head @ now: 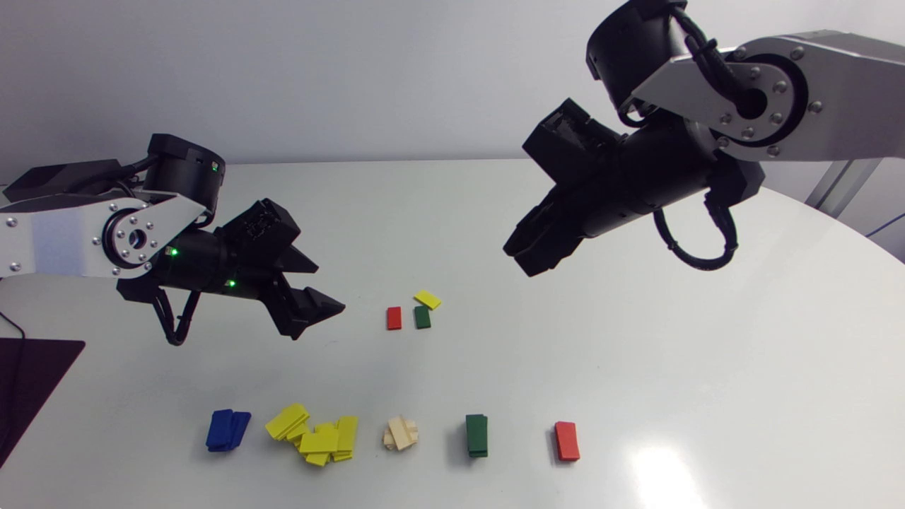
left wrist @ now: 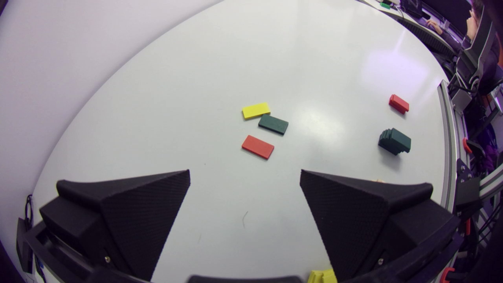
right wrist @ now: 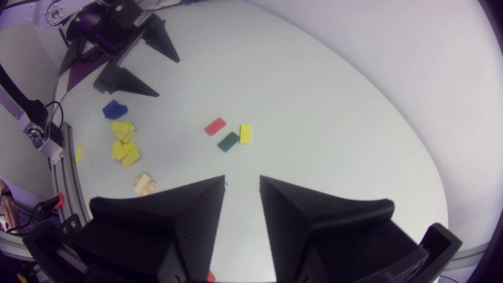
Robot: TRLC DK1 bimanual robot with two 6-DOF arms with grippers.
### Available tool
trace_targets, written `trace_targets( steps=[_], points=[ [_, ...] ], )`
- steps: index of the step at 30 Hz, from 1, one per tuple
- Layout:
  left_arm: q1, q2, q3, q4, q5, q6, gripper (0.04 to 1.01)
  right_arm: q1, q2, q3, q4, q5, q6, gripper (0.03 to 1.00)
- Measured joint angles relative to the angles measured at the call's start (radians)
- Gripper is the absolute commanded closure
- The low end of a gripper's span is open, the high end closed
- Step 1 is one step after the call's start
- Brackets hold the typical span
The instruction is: Take domino bricks one by one from the mixed stack on the table and place each onto the existing stack of the same color.
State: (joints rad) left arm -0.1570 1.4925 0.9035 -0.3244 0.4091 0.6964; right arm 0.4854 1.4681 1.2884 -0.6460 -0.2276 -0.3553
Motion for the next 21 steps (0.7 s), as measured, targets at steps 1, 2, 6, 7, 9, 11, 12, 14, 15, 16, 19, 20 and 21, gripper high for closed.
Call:
trace_targets(
  steps=[1,2,6,7,9,11,12,14,15,16,19,20,21],
  points=[
    [0.000,0.000,0.000,0.000,0.000,0.000,0.052,-0.001,0.015,0.000,0.002,0.000,0.000,0.213],
    [0.000,0.000,0.000,0.000,0.000,0.000,0.052,-0.001,0.024,0.006,-0.002,-0.011,-0.011,0.093],
    [0.001,-0.003,0.000,-0.006,0.000,0.000,0.052,-0.003,0.175,0.134,0.002,-0.042,-0.054,0.093],
    [0.005,-0.003,0.000,-0.006,0.000,0.000,0.052,-0.003,0.211,0.148,0.002,-0.047,-0.065,0.093],
    [0.013,-0.004,0.000,-0.011,0.003,0.000,0.052,-0.003,0.265,0.164,-0.002,-0.058,-0.086,0.093],
    [0.019,-0.006,0.000,-0.011,0.003,0.000,0.052,-0.003,0.314,0.190,-0.003,-0.061,-0.108,0.093],
    [0.022,-0.007,0.000,-0.011,0.003,0.000,0.052,-0.002,0.340,0.207,-0.003,-0.062,-0.119,0.093],
    [0.029,-0.011,0.000,-0.011,0.003,0.000,0.052,0.000,0.384,0.241,-0.003,-0.062,-0.141,0.093],
    [0.033,-0.014,0.000,-0.011,0.004,0.000,0.052,0.000,0.403,0.259,-0.003,-0.062,-0.151,0.093],
    [0.039,-0.017,0.000,-0.011,0.005,0.000,0.052,0.002,0.424,0.280,-0.007,-0.062,-0.162,0.093],
    [0.057,-0.023,0.000,-0.012,0.018,0.003,0.052,0.011,0.482,0.344,-0.018,-0.064,-0.186,0.093],
    [0.061,-0.025,0.000,-0.012,0.022,0.004,0.052,0.014,0.499,0.364,-0.029,-0.064,-0.191,0.093],
    [0.066,-0.026,-0.002,-0.012,0.023,0.004,0.052,0.020,0.520,0.389,-0.041,-0.064,-0.201,0.093]
  ],
)
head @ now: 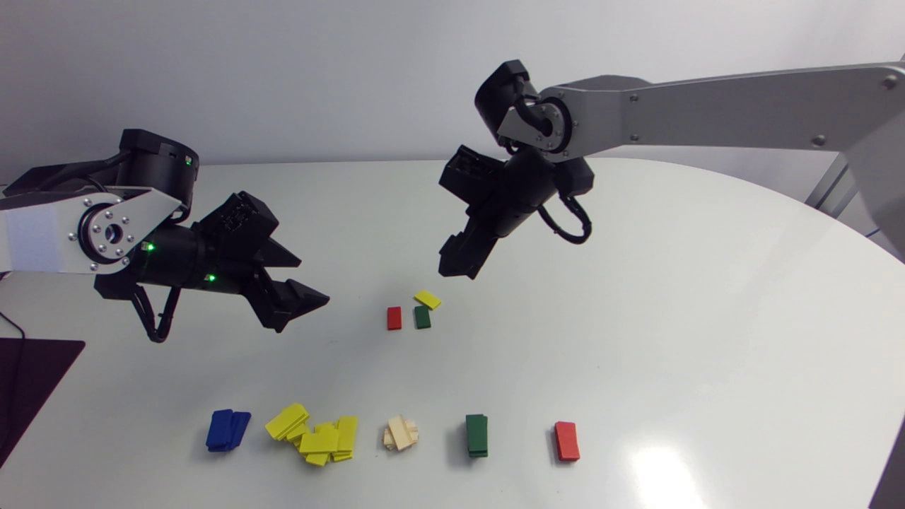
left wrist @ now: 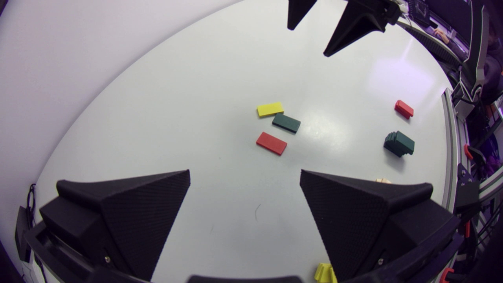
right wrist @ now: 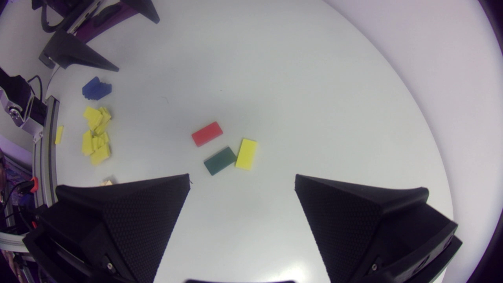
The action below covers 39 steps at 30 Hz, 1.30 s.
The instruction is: Take domino bricks one by one from the mixed stack on the table and place each onto the existing stack of the same color.
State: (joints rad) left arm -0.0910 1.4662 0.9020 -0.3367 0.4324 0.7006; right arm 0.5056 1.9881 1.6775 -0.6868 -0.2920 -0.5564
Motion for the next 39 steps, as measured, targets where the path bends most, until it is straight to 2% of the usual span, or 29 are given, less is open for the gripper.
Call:
trace_targets(
  steps=[3,8,14,18,25,30,34,39],
  points=[
    [0.010,-0.012,-0.009,-0.007,0.007,0.014,0.052,0.014,0.063,0.074,-0.032,0.000,-0.027,0.093],
    [0.026,-0.028,-0.021,-0.023,0.008,0.025,0.052,0.038,0.160,0.189,-0.090,-0.031,-0.074,0.093],
    [0.048,-0.050,-0.038,-0.041,0.010,0.053,0.052,0.070,0.257,0.310,-0.169,-0.051,-0.157,0.093],
    [0.061,-0.064,-0.056,-0.046,0.010,0.072,0.052,0.092,0.354,0.443,-0.285,-0.069,-0.235,0.093],
    [0.089,-0.081,-0.063,-0.068,0.029,0.107,0.052,0.126,0.477,0.602,-0.417,-0.076,-0.346,0.093],
    [0.097,-0.084,-0.063,-0.071,0.034,0.119,0.052,0.136,0.559,0.747,-0.502,-0.076,-0.378,0.093],
    [0.098,-0.085,-0.063,-0.075,0.037,0.123,0.052,0.137,0.632,0.885,-0.573,-0.075,-0.380,0.093],
    [0.106,-0.085,-0.063,-0.076,0.041,0.130,0.052,0.138,0.716,1.024,-0.633,-0.049,-0.378,0.093]
  ],
)
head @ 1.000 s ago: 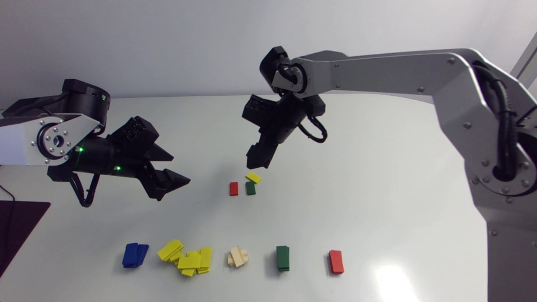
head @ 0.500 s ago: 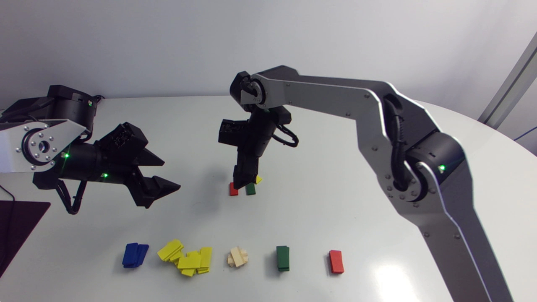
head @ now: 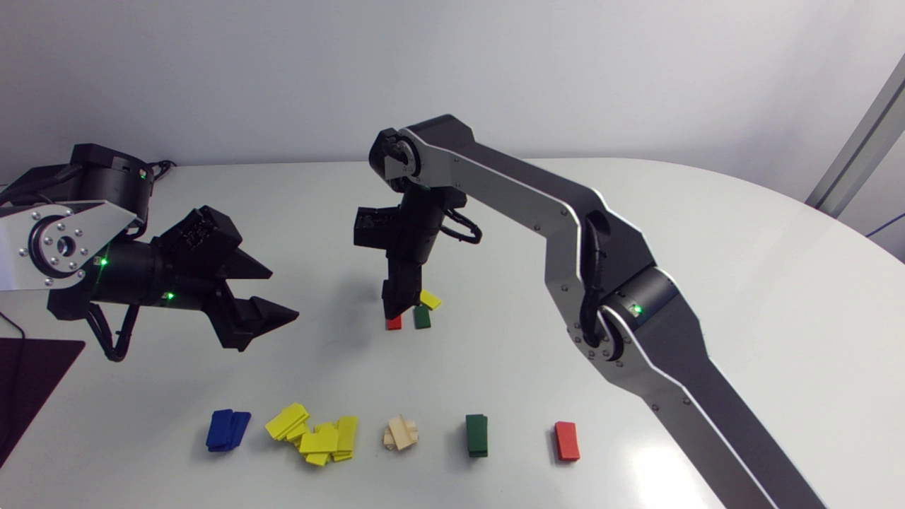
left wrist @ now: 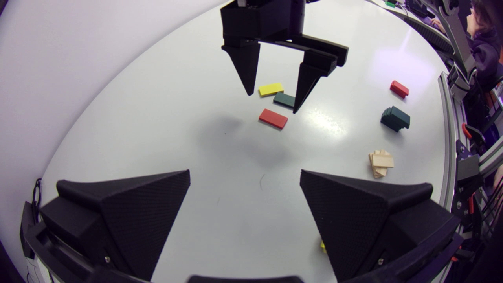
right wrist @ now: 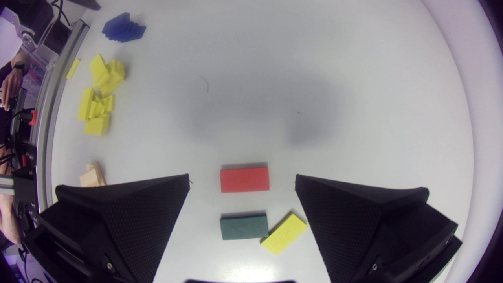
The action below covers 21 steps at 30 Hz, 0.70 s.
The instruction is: Take domino bricks one by one from the mixed stack on the table and place each onto the existing stack of the same color.
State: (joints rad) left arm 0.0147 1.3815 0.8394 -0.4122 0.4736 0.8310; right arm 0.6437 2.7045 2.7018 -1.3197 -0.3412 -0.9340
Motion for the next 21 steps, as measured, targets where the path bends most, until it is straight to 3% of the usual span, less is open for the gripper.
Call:
trace_targets(
  steps=[5,7,9,14,21],
  points=[
    [0.002,0.000,0.000,0.000,0.010,0.008,0.052,0.001,0.082,0.128,-0.056,0.009,0.016,0.093],
    [0.002,0.000,0.000,0.000,0.014,0.008,0.052,0.003,0.159,0.274,-0.115,0.029,0.034,0.093],
    [0.002,0.000,0.000,0.000,0.015,0.010,0.052,0.005,0.214,0.354,-0.126,0.047,0.051,0.095],
    [0.005,0.000,0.000,-0.002,0.026,0.011,0.052,0.017,0.274,0.409,-0.190,0.080,0.070,0.131],
    [0.010,0.000,0.000,-0.002,0.030,0.011,0.052,0.025,0.280,0.420,-0.194,0.095,0.081,0.131]
  ],
)
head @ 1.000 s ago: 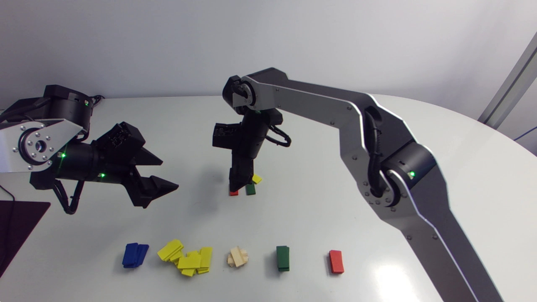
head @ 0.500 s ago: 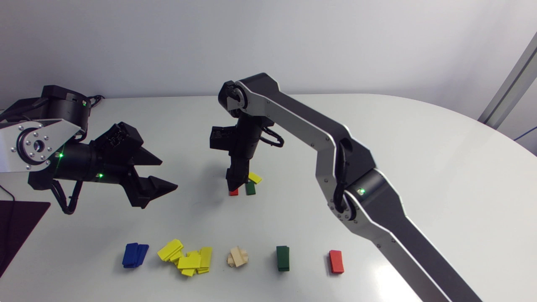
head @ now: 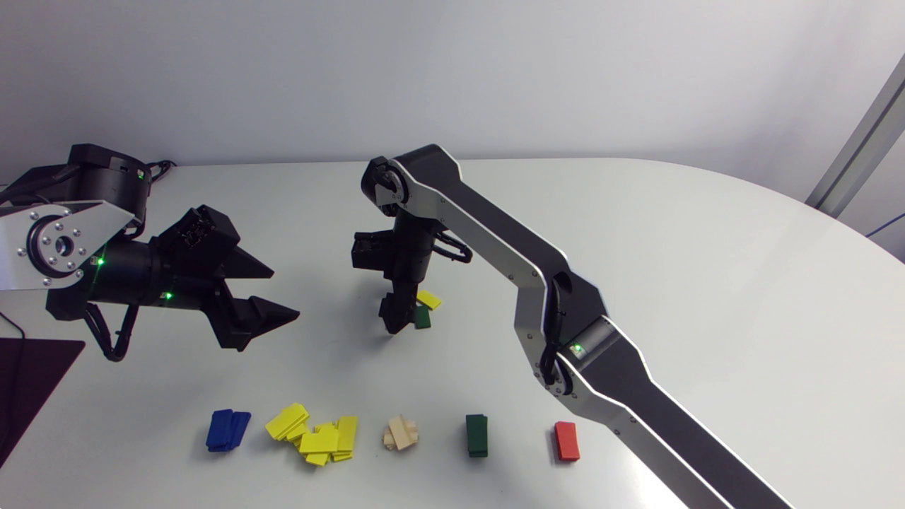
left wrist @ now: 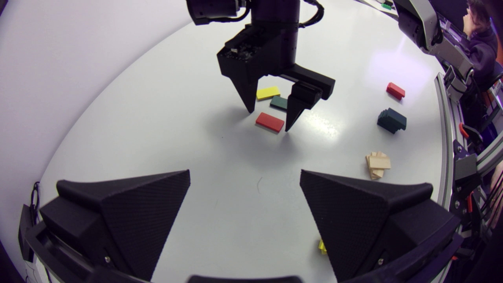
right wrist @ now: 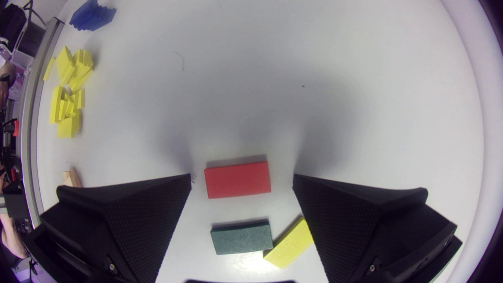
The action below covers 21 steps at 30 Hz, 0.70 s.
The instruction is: Take domino bricks one by one from the mixed stack on the table and place each onto the existing stack of the same color.
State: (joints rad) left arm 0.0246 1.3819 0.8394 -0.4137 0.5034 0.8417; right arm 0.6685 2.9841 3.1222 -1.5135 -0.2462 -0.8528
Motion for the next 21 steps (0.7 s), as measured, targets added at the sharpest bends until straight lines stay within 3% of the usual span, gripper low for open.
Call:
trace_targets(
  steps=[8,15,21],
  points=[
    [0.004,0.003,0.000,0.000,0.014,0.000,0.052,0.006,0.002,0.003,-0.002,0.018,0.004,0.133],
    [0.008,0.004,0.000,0.000,0.017,0.000,0.052,0.062,0.003,0.010,-0.041,0.161,0.020,0.131],
    [0.008,0.004,0.000,0.000,0.017,0.000,0.052,0.080,0.003,0.011,-0.063,0.183,0.024,0.166]
  ],
)
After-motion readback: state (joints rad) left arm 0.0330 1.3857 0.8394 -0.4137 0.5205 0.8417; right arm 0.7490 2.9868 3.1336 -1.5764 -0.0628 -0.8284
